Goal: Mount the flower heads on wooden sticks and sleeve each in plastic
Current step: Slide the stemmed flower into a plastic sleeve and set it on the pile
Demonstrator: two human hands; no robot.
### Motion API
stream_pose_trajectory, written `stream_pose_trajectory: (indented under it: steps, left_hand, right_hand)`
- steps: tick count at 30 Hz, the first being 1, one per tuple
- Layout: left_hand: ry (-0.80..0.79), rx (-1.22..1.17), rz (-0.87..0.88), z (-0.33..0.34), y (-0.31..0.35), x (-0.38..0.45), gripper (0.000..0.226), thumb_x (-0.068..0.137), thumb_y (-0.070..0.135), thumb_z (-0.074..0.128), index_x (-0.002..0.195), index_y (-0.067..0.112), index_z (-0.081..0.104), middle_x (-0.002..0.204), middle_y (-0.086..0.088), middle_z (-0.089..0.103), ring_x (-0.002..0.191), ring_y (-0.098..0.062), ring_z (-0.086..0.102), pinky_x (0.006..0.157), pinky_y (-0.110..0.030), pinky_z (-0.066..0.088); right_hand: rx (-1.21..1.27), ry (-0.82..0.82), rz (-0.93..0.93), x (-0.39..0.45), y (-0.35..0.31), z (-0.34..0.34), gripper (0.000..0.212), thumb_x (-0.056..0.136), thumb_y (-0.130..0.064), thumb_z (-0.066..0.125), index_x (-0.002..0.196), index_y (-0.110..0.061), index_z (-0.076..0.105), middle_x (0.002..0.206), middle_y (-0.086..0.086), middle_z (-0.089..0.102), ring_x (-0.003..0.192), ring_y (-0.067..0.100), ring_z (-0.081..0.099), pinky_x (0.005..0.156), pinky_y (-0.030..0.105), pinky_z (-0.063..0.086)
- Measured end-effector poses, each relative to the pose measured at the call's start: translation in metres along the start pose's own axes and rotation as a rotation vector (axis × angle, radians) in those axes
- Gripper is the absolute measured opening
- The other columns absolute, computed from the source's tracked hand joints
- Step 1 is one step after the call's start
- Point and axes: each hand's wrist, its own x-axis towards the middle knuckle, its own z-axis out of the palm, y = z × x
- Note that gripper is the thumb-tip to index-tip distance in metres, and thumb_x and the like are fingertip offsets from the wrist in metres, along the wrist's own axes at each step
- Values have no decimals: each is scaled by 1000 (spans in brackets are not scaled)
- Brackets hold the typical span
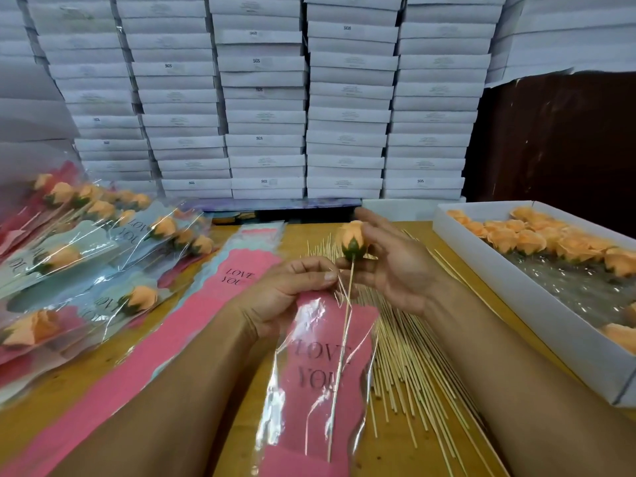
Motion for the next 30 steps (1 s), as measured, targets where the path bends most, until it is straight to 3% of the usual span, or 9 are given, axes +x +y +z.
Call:
stream_pose_trajectory:
  steps: [4, 8, 12, 17, 21, 25, 28, 30]
  left_hand:
    - [13, 90, 8, -1, -1, 1, 2, 83, 13, 70, 82, 14, 71, 83, -6, 66, 72, -15, 62, 74, -29, 52]
    - [28, 125, -19, -3, -2, 1, 8, 79, 18, 79, 79, 17, 70, 72, -1, 62, 66, -13, 57, 68, -28, 48]
    - [78, 98, -9, 2, -1, 1, 16, 73, 13, 81, 77, 8, 66, 69, -6, 63, 59, -16, 61, 58, -25, 54]
    - [166, 135, 18, 13, 2, 0, 13, 75, 4, 71, 78, 0, 59, 68, -10, 61, 51, -15, 60, 50, -21, 52]
    - [202, 190, 66, 13, 2, 1, 20, 74, 10, 75, 82, -1, 60, 75, -14, 63, 58, -19, 62, 55, -26, 55]
    - [220, 332, 121, 10, -2, 3, 22, 78, 19, 74, 70, 5, 59, 64, -6, 58, 52, -12, 56, 50, -22, 48]
    - [210, 414, 122, 8, -2, 3, 24, 84, 27, 68, 65, 13, 62, 60, 2, 58, 51, -7, 53, 51, -20, 44]
    - [208, 436, 109, 7, -2, 3, 26, 86, 34, 66, 72, 13, 65, 62, 1, 56, 52, -9, 50, 52, -21, 40]
  right_hand:
    - [-66, -23, 5, -4, 2, 2, 24, 99, -8, 58, 120, -15, 70, 97, 11, 72, 74, 23, 72, 63, 35, 62]
    - [-190, 0, 0, -5, 3, 3, 22, 94, -11, 67, 116, -12, 66, 88, 6, 74, 71, 21, 73, 53, 29, 59]
    - [-360, 53, -39, -6, 3, 1, 24, 89, -18, 76, 110, -19, 64, 85, 1, 77, 74, 17, 74, 49, 28, 52]
    - [-523, 119, -18, -8, 4, 1, 19, 86, -27, 79, 96, -21, 65, 81, 1, 77, 68, 12, 71, 60, 30, 39]
    - [-539, 114, -1, -10, 5, 4, 18, 85, -27, 80, 95, -19, 68, 73, 0, 74, 64, 14, 68, 60, 26, 41]
    - [-479, 82, -49, -11, 4, 4, 9, 90, -18, 75, 93, -11, 71, 61, -2, 67, 49, 6, 64, 42, 11, 42]
    - [-493, 65, -40, -12, 4, 4, 10, 91, -22, 73, 87, -14, 74, 69, 0, 73, 55, 9, 67, 46, 13, 46]
    - [-524, 56, -23, -11, 3, 4, 23, 94, -32, 70, 87, -10, 75, 74, 2, 75, 60, 10, 67, 51, 15, 48]
